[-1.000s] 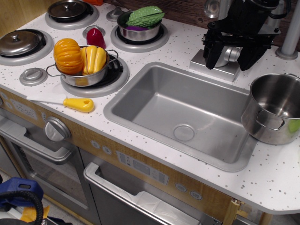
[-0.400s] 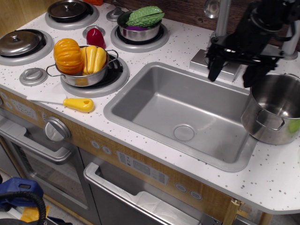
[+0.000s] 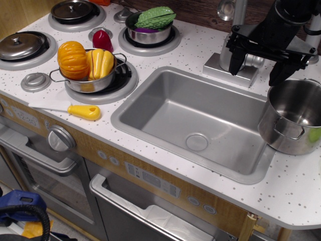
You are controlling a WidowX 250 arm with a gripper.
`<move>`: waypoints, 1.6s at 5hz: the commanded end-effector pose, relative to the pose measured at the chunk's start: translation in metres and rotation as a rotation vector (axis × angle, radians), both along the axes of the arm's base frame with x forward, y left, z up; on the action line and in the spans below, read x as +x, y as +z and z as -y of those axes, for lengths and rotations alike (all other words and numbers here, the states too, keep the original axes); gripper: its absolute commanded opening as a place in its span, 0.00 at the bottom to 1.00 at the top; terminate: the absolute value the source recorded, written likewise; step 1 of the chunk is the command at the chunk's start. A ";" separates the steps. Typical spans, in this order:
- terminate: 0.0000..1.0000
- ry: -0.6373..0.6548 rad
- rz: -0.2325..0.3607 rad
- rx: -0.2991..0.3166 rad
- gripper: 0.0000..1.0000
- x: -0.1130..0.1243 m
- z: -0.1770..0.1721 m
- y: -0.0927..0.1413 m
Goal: Put pot in sink
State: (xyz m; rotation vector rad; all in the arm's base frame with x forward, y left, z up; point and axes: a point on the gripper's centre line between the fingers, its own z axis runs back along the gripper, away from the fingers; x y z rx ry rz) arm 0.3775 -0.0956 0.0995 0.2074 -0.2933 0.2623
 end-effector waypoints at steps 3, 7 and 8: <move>0.00 -0.026 0.179 -0.152 1.00 0.008 0.013 -0.008; 0.00 0.019 0.188 -0.260 0.00 0.015 0.008 -0.033; 0.00 0.001 0.178 -0.244 0.00 0.017 0.001 -0.029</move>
